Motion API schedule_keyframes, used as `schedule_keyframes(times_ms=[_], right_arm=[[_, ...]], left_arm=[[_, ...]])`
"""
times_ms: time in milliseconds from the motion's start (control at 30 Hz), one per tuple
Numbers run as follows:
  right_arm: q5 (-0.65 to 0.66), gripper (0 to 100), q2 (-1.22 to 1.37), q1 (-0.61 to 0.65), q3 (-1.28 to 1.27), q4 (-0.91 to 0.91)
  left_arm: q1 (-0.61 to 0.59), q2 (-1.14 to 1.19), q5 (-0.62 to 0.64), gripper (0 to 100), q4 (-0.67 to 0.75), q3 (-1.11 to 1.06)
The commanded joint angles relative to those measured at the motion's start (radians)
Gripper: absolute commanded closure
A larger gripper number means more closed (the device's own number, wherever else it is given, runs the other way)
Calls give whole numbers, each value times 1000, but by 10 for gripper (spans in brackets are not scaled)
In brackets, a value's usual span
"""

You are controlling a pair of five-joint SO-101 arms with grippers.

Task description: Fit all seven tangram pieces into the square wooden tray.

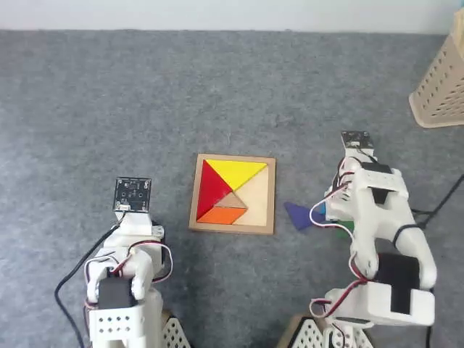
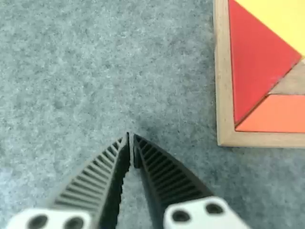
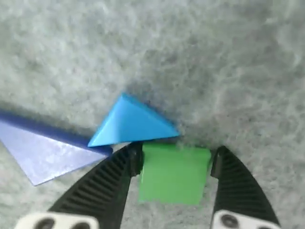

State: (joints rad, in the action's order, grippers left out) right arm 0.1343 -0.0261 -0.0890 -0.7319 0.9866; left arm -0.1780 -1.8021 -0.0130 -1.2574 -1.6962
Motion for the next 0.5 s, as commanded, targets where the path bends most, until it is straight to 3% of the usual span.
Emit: schedule_keyframes(times_ms=[0,233,467], right_arm=[[-5,779,-5,-13,34,-19],[-5,974,-33,-13,32,-4],[35,982,-137,-4,44,48]], left_arm=[[-2,-17,9,988,-5,12],[-2,-17,9,988,-5,12],[-2,-17,9,988,-5,12]])
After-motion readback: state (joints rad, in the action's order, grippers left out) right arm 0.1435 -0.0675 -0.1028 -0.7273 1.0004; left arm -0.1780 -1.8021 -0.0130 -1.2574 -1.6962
